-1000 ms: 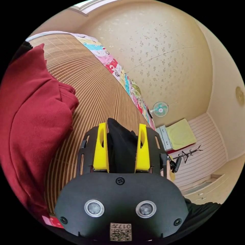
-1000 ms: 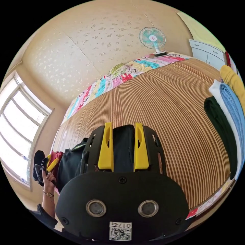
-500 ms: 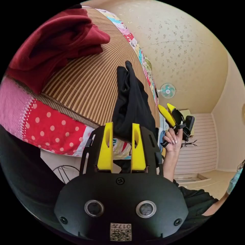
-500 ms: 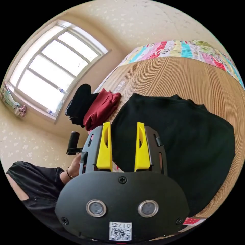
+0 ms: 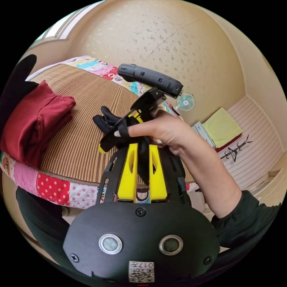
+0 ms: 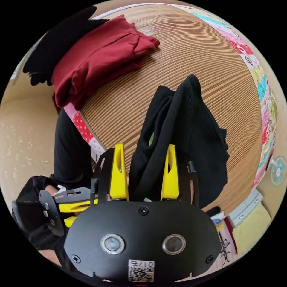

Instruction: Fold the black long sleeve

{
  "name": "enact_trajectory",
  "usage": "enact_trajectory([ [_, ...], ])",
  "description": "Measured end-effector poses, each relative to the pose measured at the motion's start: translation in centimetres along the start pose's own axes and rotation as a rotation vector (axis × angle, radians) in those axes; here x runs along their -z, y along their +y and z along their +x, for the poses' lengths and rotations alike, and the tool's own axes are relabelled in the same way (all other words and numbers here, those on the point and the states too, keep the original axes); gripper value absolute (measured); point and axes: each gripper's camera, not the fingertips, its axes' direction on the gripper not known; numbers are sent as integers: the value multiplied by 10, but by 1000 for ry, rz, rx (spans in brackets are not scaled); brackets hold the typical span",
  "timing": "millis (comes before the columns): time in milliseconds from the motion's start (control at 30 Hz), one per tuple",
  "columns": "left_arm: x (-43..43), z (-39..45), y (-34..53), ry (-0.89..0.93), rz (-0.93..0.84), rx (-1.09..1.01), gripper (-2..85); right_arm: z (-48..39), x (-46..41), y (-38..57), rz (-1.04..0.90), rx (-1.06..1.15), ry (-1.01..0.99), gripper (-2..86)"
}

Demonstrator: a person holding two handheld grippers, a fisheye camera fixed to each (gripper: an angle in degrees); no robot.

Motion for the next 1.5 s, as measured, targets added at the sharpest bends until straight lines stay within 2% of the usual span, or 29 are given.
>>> enact_trajectory([
  [33, 7, -3, 2, 38, 6, -11, 73, 0, 3, 8, 22, 0, 66, 116],
  [100, 27, -12, 8, 123, 43, -23, 87, 14, 19, 30, 107, -18, 35, 97],
  [200, 58, -35, 15, 322, 115, -51, 118, 69, 49, 103, 343, -69, -156, 86],
  [233, 63, -46, 16, 376, 113, -45, 128, 98, 56, 144, 474, -88, -249, 84],
  [367, 47, -67, 7, 383, -16, -22, 153, 209, 29, 316, 932, -182, -593, 80],
  [467, 19, -72, -3, 445, -130, -15, 167, 265, -23, 415, 1093, -279, -720, 79],
  [567, -17, -67, -12, 434, -231, -22, 168, 294, -77, 484, 1145, -429, -688, 80],
  [733, -75, -63, -25, 376, -386, 6, 179, 320, -148, 539, 1035, -701, -679, 83],
  [933, -102, -80, -27, 386, -519, 64, 178, 307, -157, 610, 1161, -845, -738, 97],
  [1000, -108, -89, -26, 413, -542, 94, 143, 294, -158, 636, 1192, -904, -768, 109],
  [1067, -110, -103, -25, 444, -558, 143, 118, 267, -165, 671, 1238, -986, -880, 152],
  [1133, -107, -117, -26, 557, -575, 213, 93, 244, -174, 688, 1263, -1021, -993, 180],
  [1267, -88, -104, -19, 652, -599, 245, 79, 210, -185, 681, 1189, -1017, -1189, 224],
  [1333, -67, -75, -7, 684, -630, 201, 74, 211, -186, 666, 1186, -966, -1268, 238],
  [1433, -31, -39, 6, 714, -651, 88, 70, 221, -185, 650, 1352, -854, -1504, 243],
  [1500, -6, -17, 11, 664, -652, -18, 72, 229, -173, 641, 1415, -793, -1603, 232],
])
